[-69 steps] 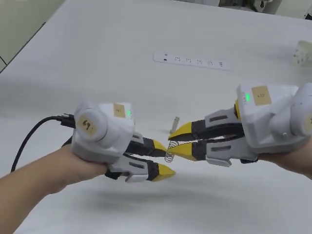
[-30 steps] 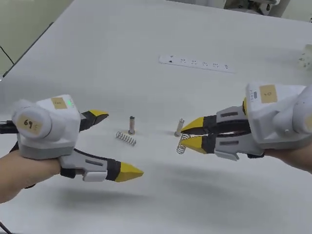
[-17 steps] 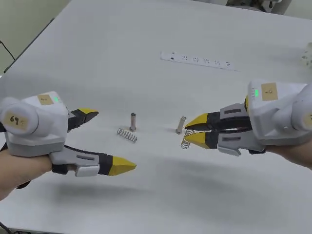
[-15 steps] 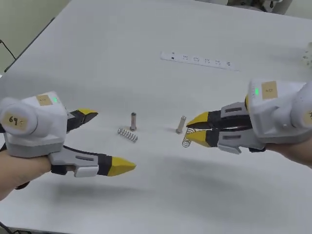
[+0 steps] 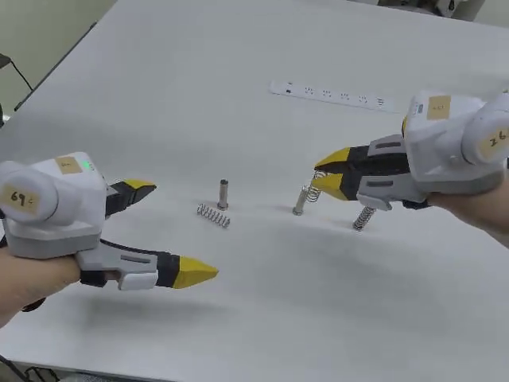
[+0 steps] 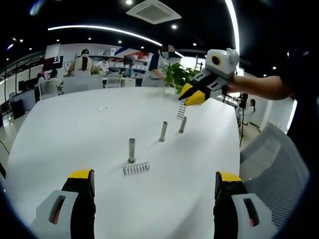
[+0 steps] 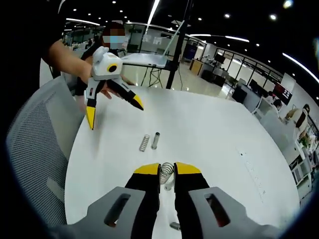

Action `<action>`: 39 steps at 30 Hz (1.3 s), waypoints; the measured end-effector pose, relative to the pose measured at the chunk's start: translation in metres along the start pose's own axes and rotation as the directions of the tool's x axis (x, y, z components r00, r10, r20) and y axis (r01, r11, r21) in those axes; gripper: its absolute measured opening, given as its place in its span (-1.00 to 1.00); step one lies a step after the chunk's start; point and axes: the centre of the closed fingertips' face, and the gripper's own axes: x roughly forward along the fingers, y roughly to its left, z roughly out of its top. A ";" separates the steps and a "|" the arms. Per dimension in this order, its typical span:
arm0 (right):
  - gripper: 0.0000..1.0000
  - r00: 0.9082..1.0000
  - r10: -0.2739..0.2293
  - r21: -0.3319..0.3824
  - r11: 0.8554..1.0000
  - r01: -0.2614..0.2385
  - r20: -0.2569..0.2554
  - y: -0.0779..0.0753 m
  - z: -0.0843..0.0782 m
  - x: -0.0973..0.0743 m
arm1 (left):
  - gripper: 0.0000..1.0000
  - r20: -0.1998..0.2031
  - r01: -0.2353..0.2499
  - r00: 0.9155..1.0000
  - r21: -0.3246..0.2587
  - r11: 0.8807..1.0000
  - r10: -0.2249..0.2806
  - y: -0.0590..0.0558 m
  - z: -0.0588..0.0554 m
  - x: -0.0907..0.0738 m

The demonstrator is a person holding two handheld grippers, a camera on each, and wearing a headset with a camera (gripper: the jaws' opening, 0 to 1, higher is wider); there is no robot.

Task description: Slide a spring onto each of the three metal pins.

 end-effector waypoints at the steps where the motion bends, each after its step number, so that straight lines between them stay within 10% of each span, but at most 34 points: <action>1: -0.85 1.000 -0.006 0.000 1.000 0.006 -0.001 -0.002 0.000 0.001 | 0.96 -0.001 0.001 1.000 -0.001 1.000 -0.001 0.000 0.000 0.000; 18: -0.85 0.998 -0.037 0.058 0.998 0.040 -0.041 -0.029 -0.016 0.019 | 0.96 -0.007 -0.009 1.000 -0.017 1.000 0.009 0.004 -0.006 -0.004; 39: -0.85 0.998 -0.008 0.088 0.996 0.014 -0.069 -0.022 -0.029 0.030 | 0.96 -0.007 -0.009 1.000 -0.024 1.000 0.009 0.003 -0.006 -0.006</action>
